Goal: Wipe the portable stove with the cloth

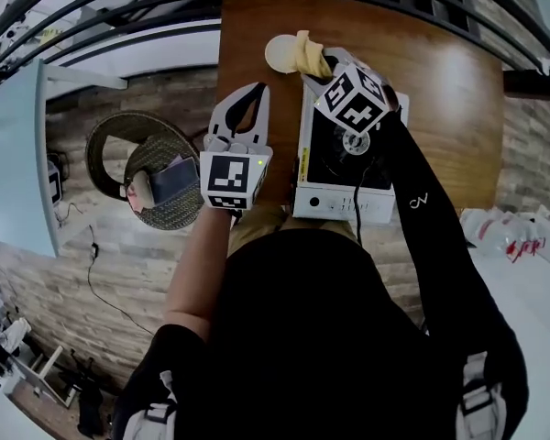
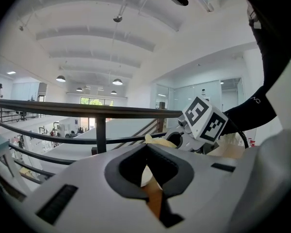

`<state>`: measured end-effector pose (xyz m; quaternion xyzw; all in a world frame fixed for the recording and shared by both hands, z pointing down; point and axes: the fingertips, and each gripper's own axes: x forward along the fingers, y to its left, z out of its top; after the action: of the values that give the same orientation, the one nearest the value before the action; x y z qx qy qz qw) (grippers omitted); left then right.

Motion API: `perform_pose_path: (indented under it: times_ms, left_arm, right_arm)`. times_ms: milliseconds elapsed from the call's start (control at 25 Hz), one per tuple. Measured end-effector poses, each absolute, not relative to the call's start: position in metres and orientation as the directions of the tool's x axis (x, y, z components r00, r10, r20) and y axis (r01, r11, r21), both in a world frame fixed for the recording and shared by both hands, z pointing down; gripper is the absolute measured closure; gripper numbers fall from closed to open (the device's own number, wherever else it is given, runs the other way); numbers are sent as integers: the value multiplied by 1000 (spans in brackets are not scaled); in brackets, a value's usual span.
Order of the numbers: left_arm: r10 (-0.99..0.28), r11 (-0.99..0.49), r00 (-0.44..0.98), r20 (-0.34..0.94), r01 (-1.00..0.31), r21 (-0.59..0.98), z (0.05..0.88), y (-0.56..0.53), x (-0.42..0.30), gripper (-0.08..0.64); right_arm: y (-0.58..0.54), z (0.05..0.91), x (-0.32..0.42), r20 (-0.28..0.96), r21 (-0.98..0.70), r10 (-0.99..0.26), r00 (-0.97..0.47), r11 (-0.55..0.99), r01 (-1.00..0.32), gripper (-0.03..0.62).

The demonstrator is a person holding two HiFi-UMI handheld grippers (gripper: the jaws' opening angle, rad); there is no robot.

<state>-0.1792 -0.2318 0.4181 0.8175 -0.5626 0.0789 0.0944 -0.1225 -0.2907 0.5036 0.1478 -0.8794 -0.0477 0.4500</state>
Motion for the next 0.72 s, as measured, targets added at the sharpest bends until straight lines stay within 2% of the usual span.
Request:
perform_pose_path:
  times_ms: [120,200,280,360,480,720]
  left_arm:
    - [-889,-403,408,207,-913,71,410,-233,-169,552]
    - [-882,-427,433,186,-901,75,404,-233,-165,552]
    - [-877,-441,447,173,-894,77,402,-235,-160,552]
    - [-876,-444,450,175,-893,72,404,-236,-157,552]
    - [-883,-421,425,198,-905,66,405,-232,-159,552]
    - [-909,-352,347,229,-936,22,395,-222,-165,552]
  right_arm:
    - [-283,496,-101,782,228,-349,-516,931,-284,471]
    - [-277,492,-89,766,215,-397,-505,899,-382,471]
    - [-277,489,-80,740,155,-443,-505,844,-514,471]
    - [-272,490,-75,728,34,-438,-528,792,-609,471]
    - [-258,492,-87,702,-139,-371,-608,766,-628,471]
    - [-262,518,-104,758,-136,-309,-574,786,-603,471]
